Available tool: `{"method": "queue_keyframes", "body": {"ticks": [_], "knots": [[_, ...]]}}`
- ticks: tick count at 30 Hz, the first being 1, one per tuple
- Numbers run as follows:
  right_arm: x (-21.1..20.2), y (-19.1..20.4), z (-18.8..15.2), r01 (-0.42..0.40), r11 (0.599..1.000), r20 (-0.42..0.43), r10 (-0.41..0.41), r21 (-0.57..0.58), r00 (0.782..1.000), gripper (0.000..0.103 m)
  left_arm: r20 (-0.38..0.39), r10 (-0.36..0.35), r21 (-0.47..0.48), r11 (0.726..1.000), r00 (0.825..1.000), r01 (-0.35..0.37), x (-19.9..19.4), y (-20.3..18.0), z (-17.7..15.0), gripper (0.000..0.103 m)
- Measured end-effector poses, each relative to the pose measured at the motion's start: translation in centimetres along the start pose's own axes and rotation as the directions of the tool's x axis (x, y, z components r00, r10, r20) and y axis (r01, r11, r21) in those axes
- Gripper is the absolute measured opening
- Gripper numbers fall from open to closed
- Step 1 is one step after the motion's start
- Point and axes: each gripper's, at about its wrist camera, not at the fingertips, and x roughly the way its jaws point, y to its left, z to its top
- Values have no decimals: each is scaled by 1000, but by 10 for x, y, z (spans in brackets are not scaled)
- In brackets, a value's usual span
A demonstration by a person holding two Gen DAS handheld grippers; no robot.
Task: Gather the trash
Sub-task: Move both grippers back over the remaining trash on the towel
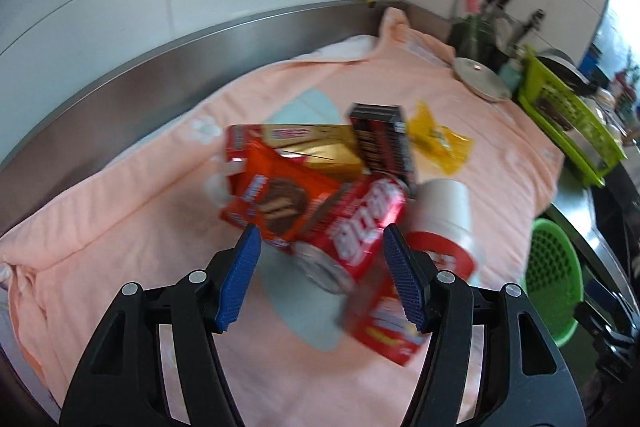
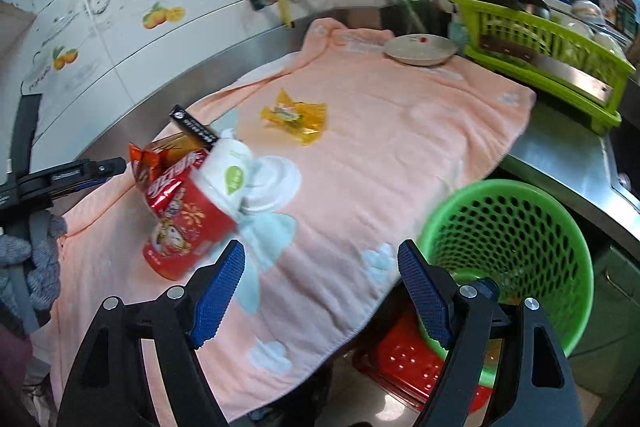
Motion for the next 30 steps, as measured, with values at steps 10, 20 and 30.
{"method": "queue_keyframes", "body": {"ticks": [10,20,30], "knots": [[18,20,5,-37,999,-21,36,-28,999,76,-6,103,92,991,995,-102,40,3,12,70],[30,27,13,-65,997,-29,64,-40,998,76,-24,141,135,981,990,-136,63,0,19,78],[37,38,19,-81,994,-33,79,-71,996,76,-20,54,104,993,998,-51,65,14,19,38]]}}
